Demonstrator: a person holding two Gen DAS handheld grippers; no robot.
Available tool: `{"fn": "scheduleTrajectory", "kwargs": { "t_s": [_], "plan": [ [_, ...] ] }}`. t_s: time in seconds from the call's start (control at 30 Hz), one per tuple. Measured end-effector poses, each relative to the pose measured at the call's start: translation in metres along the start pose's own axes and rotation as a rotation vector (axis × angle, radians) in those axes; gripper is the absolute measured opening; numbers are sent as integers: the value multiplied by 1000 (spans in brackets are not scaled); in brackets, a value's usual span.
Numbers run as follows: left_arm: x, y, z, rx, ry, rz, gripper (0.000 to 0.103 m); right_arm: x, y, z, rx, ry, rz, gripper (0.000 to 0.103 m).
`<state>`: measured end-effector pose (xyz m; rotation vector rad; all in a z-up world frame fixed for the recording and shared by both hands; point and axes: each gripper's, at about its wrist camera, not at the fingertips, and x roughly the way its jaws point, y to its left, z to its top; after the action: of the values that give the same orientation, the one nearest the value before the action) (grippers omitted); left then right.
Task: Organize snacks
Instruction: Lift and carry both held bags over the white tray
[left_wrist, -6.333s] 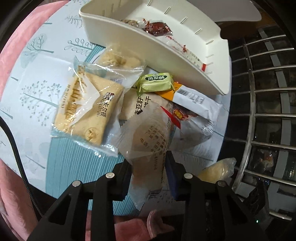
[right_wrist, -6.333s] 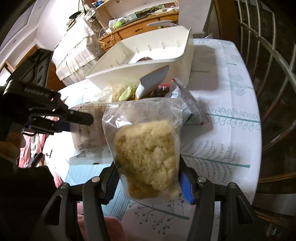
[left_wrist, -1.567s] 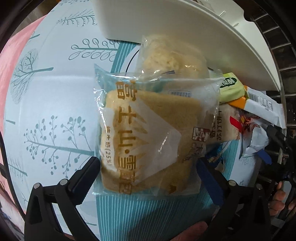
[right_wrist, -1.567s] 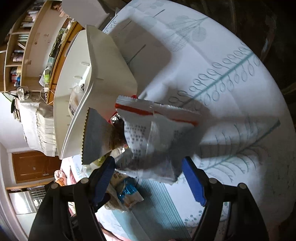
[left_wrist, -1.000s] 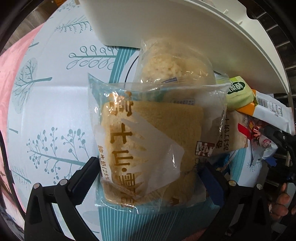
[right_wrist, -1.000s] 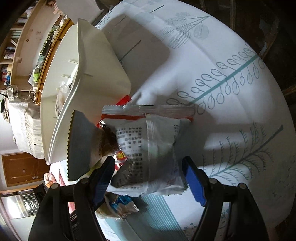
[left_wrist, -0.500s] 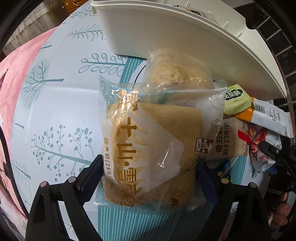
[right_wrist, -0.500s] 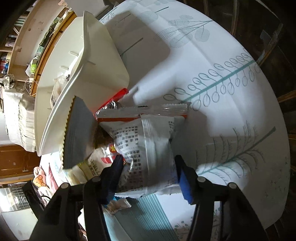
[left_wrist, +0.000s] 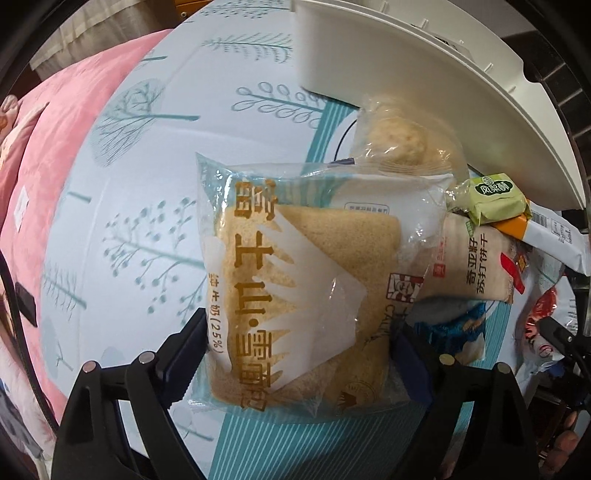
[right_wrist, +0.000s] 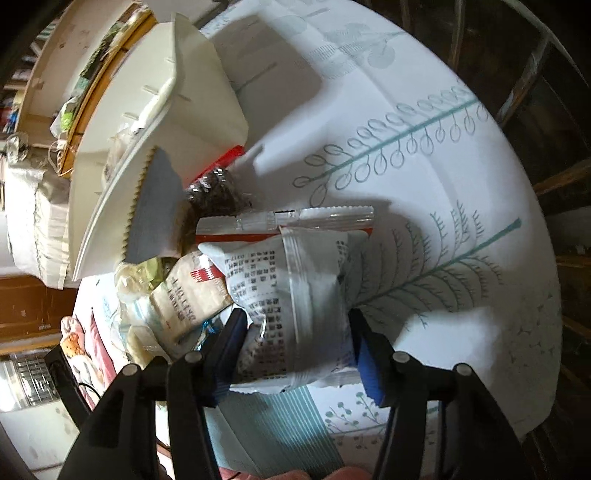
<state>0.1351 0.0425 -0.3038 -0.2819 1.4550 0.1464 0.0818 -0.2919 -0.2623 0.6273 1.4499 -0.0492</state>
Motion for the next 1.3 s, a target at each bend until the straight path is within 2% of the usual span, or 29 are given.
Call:
{"fn": "scheduleTrajectory", "kwargs": {
  "t_s": [0.27, 0.53, 0.83, 1.03, 1.3],
  "plan": [
    [-41, 9, -17, -19, -31, -59, 90, -36, -5, -3, -53, -39, 21, 56],
    [-88, 22, -3, -5, -68, -114, 90, -66, -4, 6, -70, -71, 29, 56],
    [-154, 20, 55, 59, -120, -145, 91, -94, 24, 31, -117, -116, 68, 56],
    [-188, 7, 97, 113, -186, -126, 91, -112, 50, 56, -128, -153, 114, 56],
    [-198, -16, 144, 159, -212, -158, 91, -124, 90, 86, -157, -226, 130, 56]
  ]
}}
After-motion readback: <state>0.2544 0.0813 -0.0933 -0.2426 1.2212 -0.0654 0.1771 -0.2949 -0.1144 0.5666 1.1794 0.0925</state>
